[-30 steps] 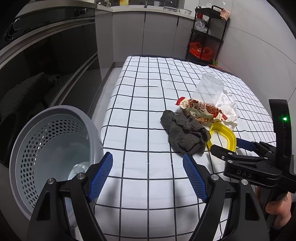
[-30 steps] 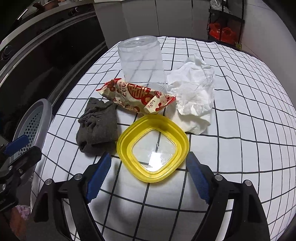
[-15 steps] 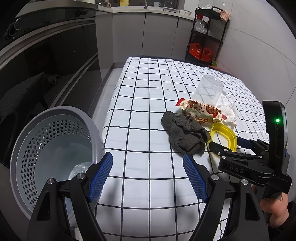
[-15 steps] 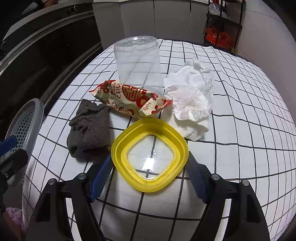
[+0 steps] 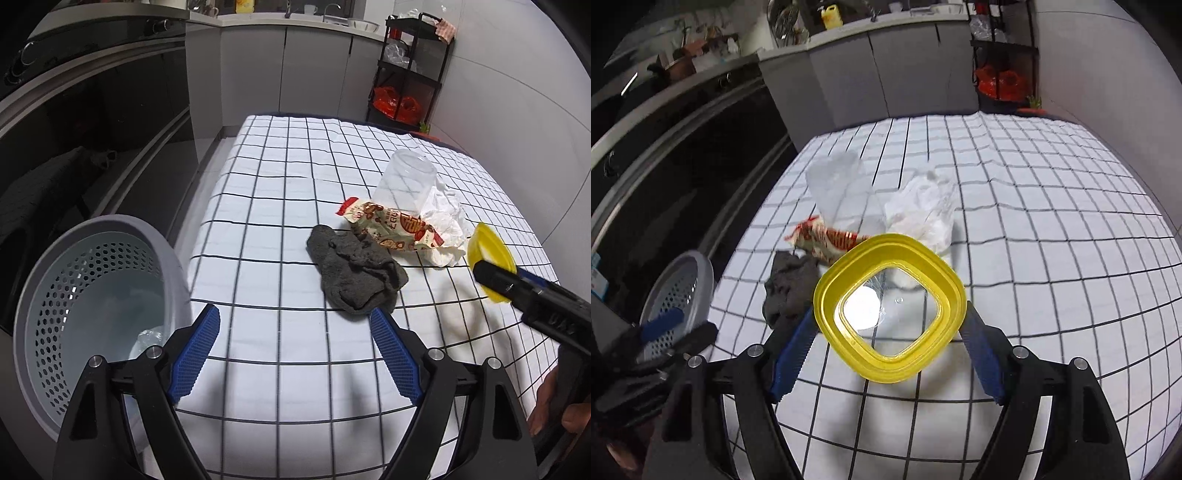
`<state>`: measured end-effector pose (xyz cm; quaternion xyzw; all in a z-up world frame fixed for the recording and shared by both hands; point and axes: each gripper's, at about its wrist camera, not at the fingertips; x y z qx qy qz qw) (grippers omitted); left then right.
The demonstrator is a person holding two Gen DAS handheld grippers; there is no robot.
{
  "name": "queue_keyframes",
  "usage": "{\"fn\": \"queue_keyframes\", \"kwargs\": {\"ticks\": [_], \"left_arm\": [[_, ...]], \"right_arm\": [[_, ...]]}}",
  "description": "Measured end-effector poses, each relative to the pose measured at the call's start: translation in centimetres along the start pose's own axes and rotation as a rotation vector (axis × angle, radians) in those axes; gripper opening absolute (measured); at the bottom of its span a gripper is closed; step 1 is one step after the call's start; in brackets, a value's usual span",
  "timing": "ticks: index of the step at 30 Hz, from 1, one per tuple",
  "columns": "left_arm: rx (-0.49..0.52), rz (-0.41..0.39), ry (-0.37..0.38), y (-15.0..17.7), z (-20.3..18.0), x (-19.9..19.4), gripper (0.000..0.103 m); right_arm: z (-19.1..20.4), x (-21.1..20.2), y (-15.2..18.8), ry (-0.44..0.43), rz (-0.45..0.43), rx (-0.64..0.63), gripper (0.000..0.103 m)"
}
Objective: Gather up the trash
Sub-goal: 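Grasp the yellow lid rim with the right tool and lift it, then grasp the grey sock with the left tool while the right tool holds the lid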
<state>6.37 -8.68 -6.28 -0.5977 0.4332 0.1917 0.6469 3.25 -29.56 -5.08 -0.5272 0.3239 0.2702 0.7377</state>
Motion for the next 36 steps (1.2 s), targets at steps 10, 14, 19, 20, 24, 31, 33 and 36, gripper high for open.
{"fn": "queue_keyframes", "kwargs": {"ticks": [10,14,19,20,24,31,33,36], "left_arm": [[0.049,-0.006,-0.022,-1.4,-3.5,2.5,0.093],[0.058,0.000,-0.035,-2.1,-4.5,3.7,0.095],[0.060,0.006,-0.045,-2.6,-5.1,4.9,0.096],[0.055,0.012,-0.045,-2.7,-5.1,5.1,0.096],[0.027,0.041,-0.042,-3.1,-4.9,6.3,0.096],[0.028,0.058,-0.054,-3.2,-5.2,7.5,0.096],[0.029,0.064,-0.051,-3.1,-5.3,7.7,0.096],[0.018,0.071,-0.023,-2.9,-5.2,7.8,0.084]], "right_arm": [[-1.7,-2.6,-1.9,-0.033,-0.065,0.062,0.074],[-2.2,-3.1,-2.2,-0.045,-0.074,0.085,0.074],[-2.5,-3.6,-2.3,-0.060,-0.081,0.089,0.074],[-2.5,-3.7,-2.3,-0.063,-0.083,0.090,0.074],[-2.4,-3.7,-2.6,-0.078,-0.083,0.091,0.074],[-2.0,-3.6,-2.5,-0.086,-0.076,0.081,0.074],[-1.9,-3.5,-2.5,-0.087,-0.073,0.081,0.074],[-1.9,-3.5,-2.4,-0.086,-0.073,0.082,0.074]]}}
Point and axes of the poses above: each gripper's, at about its wrist camera, not at the fingertips, and x roughly the way its jaws point, z to its left, y to its underside, and after that the axes turned 1 degree about z, right-handed
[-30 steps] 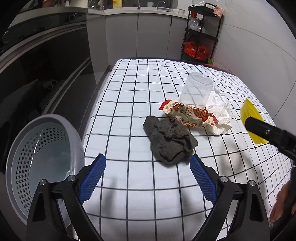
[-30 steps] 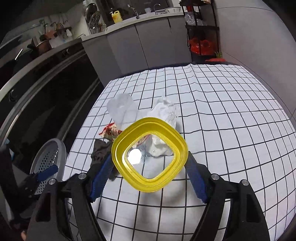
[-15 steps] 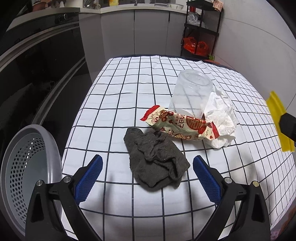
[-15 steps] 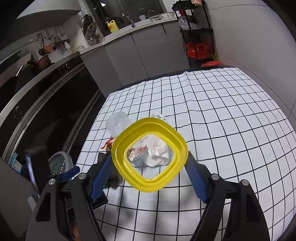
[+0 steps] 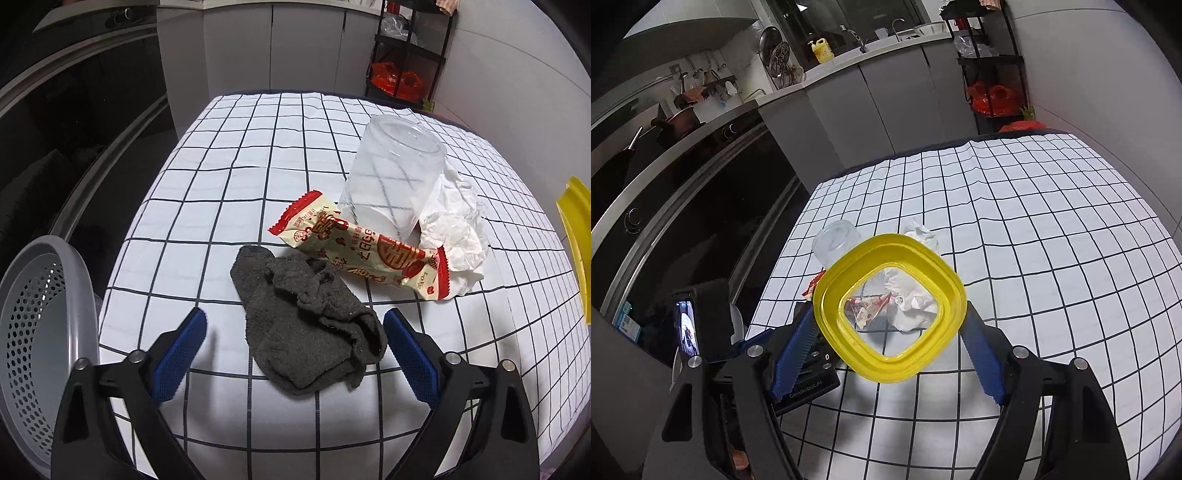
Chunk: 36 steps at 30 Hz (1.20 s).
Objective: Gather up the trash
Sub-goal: 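Grasp the grey sock with the left tool while the right tool holds the lid, then carry the sock with the left tool over the wastebasket while the right tool carries the lid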
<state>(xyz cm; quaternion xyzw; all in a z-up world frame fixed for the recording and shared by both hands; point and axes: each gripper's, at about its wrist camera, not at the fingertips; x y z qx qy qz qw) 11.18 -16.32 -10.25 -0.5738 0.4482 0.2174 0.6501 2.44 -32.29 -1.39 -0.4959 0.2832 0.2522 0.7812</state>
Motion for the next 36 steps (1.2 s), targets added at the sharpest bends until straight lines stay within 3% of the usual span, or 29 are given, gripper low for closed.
{"fn": "queue_keyframes", "kwargs": {"ticks": [3,9,23,36], "left_arm": [[-0.017,0.032,0.076,0.2,0.2,0.2,0.064],[-0.010,0.031,0.096,0.7,0.5,-0.6,0.045],[0.019,-0.115,0.004,1.9,4.5,-8.4,0.043],[-0.030,-0.187,-0.160,3.2,12.7,-13.5,0.043]], "right_arm": [[0.0,0.0,0.0,-0.001,0.001,0.001,0.074],[0.1,0.1,0.0,-0.003,0.003,-0.003,0.074],[1.9,0.1,0.2,-0.028,0.000,-0.019,0.074],[10.5,2.3,1.1,-0.141,0.022,-0.135,0.074]]}}
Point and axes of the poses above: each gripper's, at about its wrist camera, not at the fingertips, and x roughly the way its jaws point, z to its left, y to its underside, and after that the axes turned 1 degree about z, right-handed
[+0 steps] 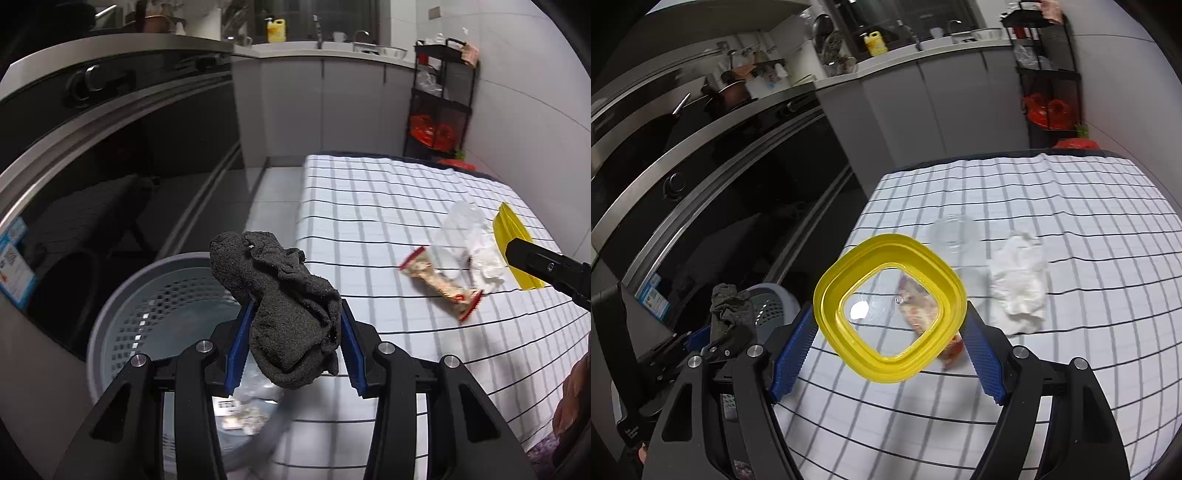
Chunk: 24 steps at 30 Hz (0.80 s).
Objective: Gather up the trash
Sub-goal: 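Carry the sock with the left tool over the wastebasket while the right tool carries the lid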
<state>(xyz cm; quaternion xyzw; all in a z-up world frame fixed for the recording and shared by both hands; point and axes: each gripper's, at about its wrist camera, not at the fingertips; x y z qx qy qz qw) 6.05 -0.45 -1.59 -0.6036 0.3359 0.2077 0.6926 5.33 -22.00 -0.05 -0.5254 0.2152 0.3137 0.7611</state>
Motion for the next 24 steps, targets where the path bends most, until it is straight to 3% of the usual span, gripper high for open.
{"fn": "queue_keyframes", "kwargs": {"ticks": [4,10,24], "left_arm": [[-0.036,-0.006,-0.064,0.5,3.3,-0.2,0.043],[-0.099,0.002,-0.097,1.2,6.7,-0.3,0.043],[-0.190,0.036,-0.179,3.1,10.7,-0.3,0.043]], "right_arm": [[3.1,1.7,0.2,-0.048,0.024,-0.035,0.074],[7.6,4.2,0.9,-0.110,0.059,-0.111,0.074],[12.9,9.3,2.8,-0.202,0.170,-0.148,0.074]]}}
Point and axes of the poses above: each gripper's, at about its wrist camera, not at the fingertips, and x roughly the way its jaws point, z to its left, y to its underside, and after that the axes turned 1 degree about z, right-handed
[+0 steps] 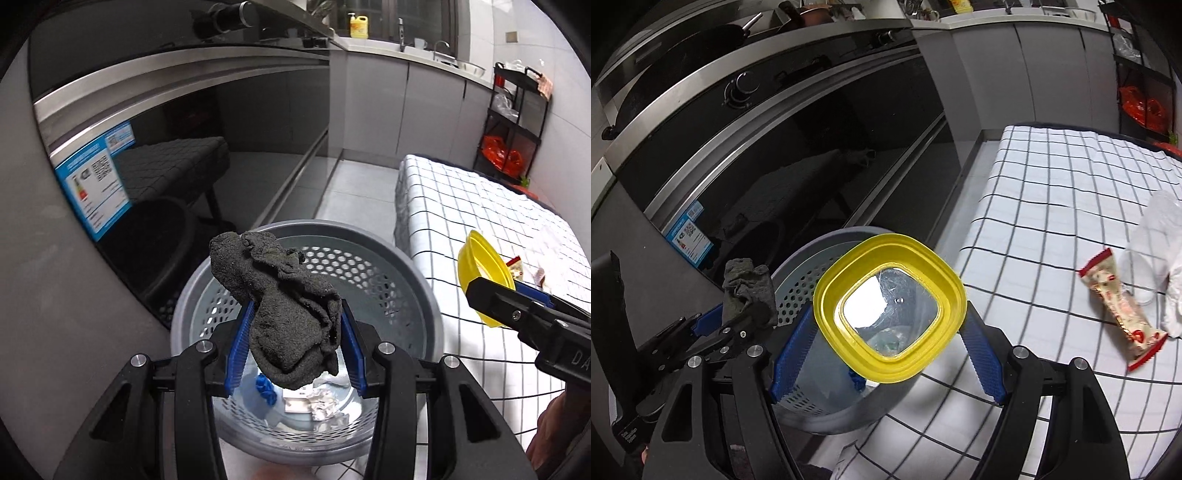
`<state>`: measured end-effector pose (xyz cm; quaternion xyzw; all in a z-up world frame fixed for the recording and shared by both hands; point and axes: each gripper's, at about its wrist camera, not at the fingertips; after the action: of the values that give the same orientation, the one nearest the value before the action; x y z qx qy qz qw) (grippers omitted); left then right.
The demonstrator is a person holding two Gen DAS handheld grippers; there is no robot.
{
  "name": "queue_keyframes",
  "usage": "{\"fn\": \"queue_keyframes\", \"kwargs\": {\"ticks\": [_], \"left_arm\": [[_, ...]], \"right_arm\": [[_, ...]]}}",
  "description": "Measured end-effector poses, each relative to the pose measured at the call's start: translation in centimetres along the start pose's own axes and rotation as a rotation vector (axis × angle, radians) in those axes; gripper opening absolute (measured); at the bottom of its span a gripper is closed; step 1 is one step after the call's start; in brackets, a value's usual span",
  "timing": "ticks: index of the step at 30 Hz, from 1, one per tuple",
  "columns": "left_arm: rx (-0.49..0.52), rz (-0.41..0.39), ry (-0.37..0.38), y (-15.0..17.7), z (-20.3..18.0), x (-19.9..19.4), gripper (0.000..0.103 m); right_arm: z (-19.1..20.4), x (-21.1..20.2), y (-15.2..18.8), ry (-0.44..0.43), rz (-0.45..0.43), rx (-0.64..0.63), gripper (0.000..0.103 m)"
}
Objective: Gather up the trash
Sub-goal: 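Carry the sock with the left tool over the wastebasket while the right tool carries the lid, then open both tools to drop the sock and lid into the wastebasket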
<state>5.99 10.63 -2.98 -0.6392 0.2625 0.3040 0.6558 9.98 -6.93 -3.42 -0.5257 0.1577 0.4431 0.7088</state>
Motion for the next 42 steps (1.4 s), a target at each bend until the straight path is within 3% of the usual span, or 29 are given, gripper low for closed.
{"fn": "queue_keyframes", "kwargs": {"ticks": [14,25,32,42], "left_arm": [[-0.044,0.058,-0.015,0.5,1.7,1.2,0.044],[-0.058,0.075,-0.016,0.4,2.1,1.8,0.048],[-0.062,0.043,-0.019,0.5,2.3,1.2,0.067],[-0.066,0.042,-0.024,0.6,2.4,1.1,0.070]], "right_arm": [[2.4,3.9,0.1,-0.028,0.093,-0.031,0.074],[2.5,4.1,0.0,-0.046,0.094,-0.034,0.074],[2.2,3.5,0.0,-0.056,0.074,-0.033,0.078],[1.8,3.2,0.1,-0.049,0.065,-0.020,0.081]]}}
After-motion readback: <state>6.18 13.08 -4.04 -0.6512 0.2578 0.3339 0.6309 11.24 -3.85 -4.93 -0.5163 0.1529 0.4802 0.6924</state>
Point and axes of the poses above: each gripper's, at about its wrist camera, not at the fingertips, and x roughly the way its jaws point, z to its left, y to its underside, and after that the axes turned 1 degree about z, right-handed
